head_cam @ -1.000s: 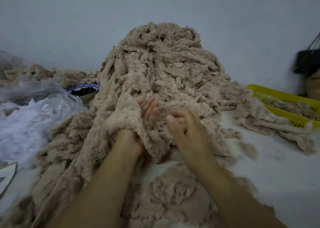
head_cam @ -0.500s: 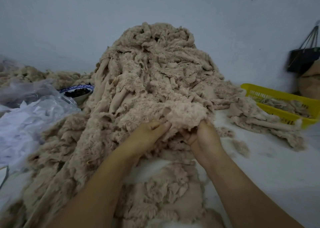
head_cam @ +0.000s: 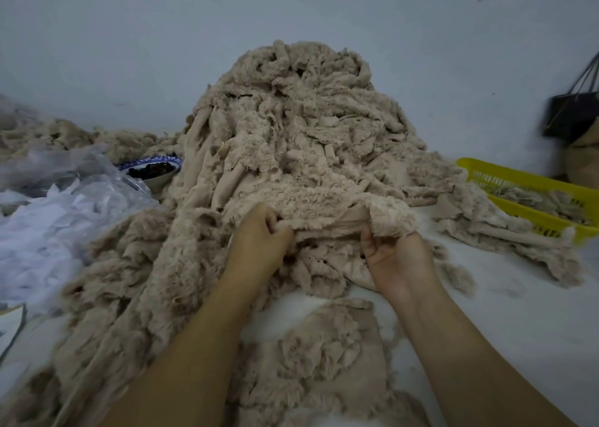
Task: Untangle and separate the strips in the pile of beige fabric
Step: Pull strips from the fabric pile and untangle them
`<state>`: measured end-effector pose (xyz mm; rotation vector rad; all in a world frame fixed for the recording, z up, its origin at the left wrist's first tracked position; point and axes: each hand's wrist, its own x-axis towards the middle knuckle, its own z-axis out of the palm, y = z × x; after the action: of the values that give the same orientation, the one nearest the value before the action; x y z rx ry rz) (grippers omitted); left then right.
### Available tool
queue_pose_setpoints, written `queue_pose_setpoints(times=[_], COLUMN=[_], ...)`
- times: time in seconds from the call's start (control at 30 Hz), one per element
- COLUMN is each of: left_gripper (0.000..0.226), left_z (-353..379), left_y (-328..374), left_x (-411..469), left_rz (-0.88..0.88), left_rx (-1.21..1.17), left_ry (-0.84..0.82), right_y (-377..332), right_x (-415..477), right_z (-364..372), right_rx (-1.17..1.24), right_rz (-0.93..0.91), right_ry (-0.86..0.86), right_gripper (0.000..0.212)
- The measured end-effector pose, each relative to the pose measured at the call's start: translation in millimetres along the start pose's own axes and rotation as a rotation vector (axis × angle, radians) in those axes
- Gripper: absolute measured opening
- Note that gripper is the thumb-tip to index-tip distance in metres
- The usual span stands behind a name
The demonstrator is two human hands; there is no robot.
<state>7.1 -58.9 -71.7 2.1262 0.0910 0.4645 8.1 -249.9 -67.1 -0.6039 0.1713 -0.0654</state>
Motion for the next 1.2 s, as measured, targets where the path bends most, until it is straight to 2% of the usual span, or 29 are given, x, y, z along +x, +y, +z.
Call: queue_pose_setpoints(times=[0.1, 0.2, 0.27, 0.33, 0.4, 0.47, 0.53, 0.6, 0.63, 0.7, 0.77, 0.87, 0.97, 1.03, 1.1, 1.2], left_gripper=[0.018, 0.01, 0.012, 0.012, 0.019, 0.029, 0.028, 0.027, 0.026, 0.023, 0.021, 0.019, 0.015, 0.01, 0.008, 0.023], left_z=[-3, -4, -4, -3, -2, 0, 4, 6, 7, 8, 9, 9, 12, 16, 18, 17], left_y=[4, 9, 11, 14, 15, 14, 11, 10, 9, 9, 10, 10, 11, 7, 1, -8], left_x=[0, -3, -5, -8, -12, -14, -13, -11, -11, -12, -13, -14, -13, -10, -4, 2], left_rz=[-0.01, 0.096, 0.202, 0.258, 0.236, 0.203, 0.201, 0.23, 0.256, 0.299, 0.317, 0.33, 0.393, 0.417, 0.373, 0.237], left_rx=[-0.063, -0.003, 0.051, 0.055, 0.008, -0.036, -0.04, 0.035, 0.075, 0.109, 0.106, 0.099, 0.119, 0.212, 0.34, 0.447], left_ry=[0.16, 0.139, 0.08, 0.013, -0.056, -0.111, -0.129, -0.125, -0.127, -0.122, -0.112, -0.087, -0.064, -0.073, -0.107, -0.136], right_y=[1, -3, -4, -2, 0, -1, -3, 1, 6, 19, 30, 33, 28, 27, 24, 19], right_x=[-2, -1, -1, -2, -1, -4, -14, -25, -29, -30, -25, -17, -14, -14, -16, -21], right_z=[2, 2, 0, -2, -4, -2, 2, 3, 5, 7, 7, 2, 0, 1, 3, 5], right_rx=[0.033, 0.014, -0.171, -0.524, -0.824, -0.908, -0.926, -0.972, -1.021, -1.204, -1.414, -1.454, -1.423, -1.343, -1.223, -1.07], right_rz=[0.024, -0.007, -0.054, -0.132, -0.261, -0.491, -0.79, -0.925, -0.893, -0.717, -0.558, -0.472, -0.496, -0.534, -0.549, -0.536], right_ry=[0.005, 0.034, 0.069, 0.1, 0.174, 0.212, 0.13, -0.074, -0.189, -0.391, -0.48, -0.426, -0.336, -0.269, -0.2, -0.135], right_gripper=[0.02, 0.022, 0.024, 0.03, 0.036, 0.043, 0.038, 0.028, 0.022, 0.015, 0.018, 0.028, 0.031, 0.034, 0.037, 0.038])
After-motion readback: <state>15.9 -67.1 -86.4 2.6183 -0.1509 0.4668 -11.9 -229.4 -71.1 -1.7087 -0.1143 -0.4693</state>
